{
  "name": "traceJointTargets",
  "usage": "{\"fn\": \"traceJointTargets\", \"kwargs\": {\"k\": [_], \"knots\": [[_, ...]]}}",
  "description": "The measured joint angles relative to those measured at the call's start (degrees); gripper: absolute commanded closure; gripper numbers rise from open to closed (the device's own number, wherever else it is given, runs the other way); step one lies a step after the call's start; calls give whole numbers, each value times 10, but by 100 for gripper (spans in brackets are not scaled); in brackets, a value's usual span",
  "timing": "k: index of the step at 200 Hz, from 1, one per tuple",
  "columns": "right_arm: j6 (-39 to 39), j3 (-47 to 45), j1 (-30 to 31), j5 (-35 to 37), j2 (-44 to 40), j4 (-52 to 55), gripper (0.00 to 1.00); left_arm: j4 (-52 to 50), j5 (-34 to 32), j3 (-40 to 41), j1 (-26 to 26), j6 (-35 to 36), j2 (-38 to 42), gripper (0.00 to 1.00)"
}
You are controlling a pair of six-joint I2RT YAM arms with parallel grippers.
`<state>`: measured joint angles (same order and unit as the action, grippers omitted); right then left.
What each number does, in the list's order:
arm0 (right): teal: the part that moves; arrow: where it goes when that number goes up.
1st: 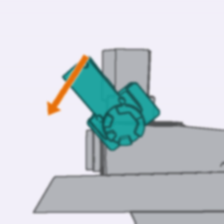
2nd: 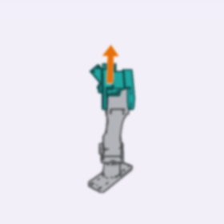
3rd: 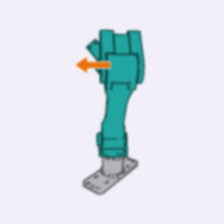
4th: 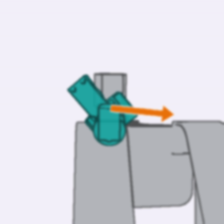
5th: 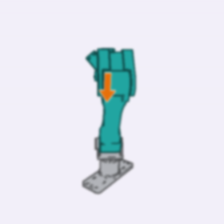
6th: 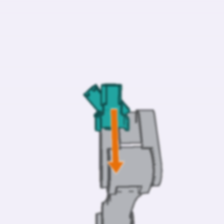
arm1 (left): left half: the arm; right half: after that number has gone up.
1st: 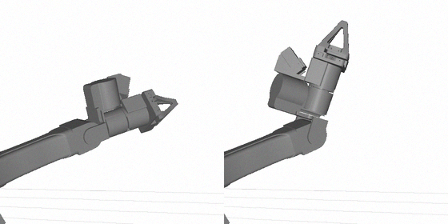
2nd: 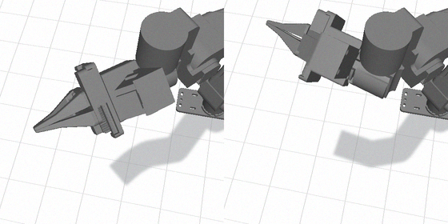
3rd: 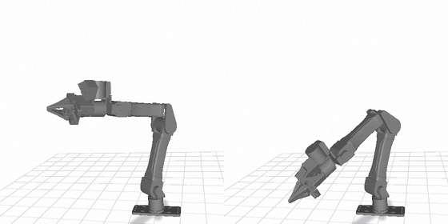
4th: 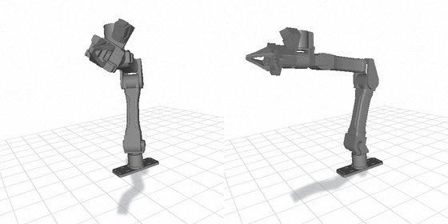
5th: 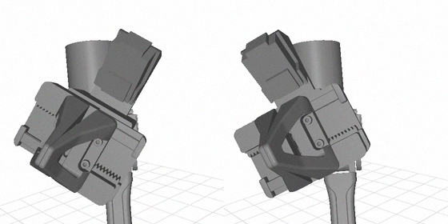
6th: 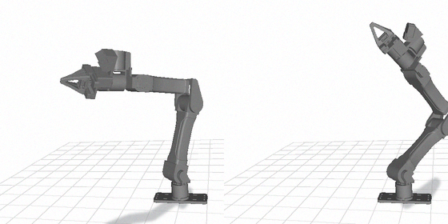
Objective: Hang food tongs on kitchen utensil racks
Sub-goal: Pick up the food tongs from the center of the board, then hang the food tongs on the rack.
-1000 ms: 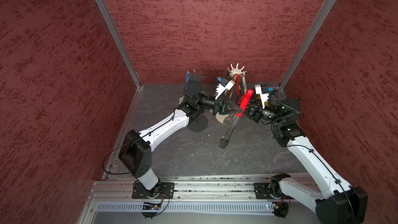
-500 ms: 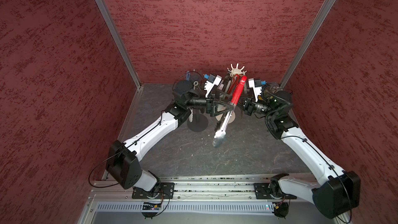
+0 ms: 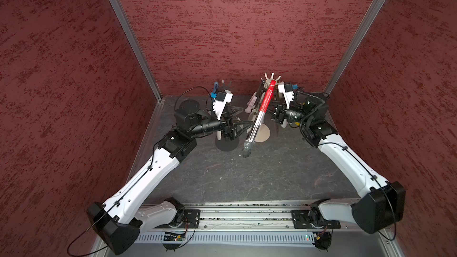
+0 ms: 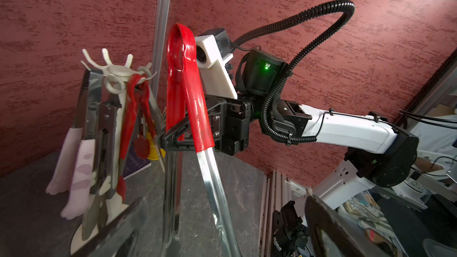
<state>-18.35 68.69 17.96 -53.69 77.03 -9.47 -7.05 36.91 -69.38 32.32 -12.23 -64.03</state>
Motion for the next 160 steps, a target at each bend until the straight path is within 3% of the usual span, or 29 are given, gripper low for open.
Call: {"fn": "traceJointTargets", "kwargs": {"k": [90,160], "knots": [[93,149,8,-6,92,117,100,-97,-144,39,-3,9,121,0],[175,261,64,13,194,241,100,-174,-216,40,-19,-9,156,1]]}}
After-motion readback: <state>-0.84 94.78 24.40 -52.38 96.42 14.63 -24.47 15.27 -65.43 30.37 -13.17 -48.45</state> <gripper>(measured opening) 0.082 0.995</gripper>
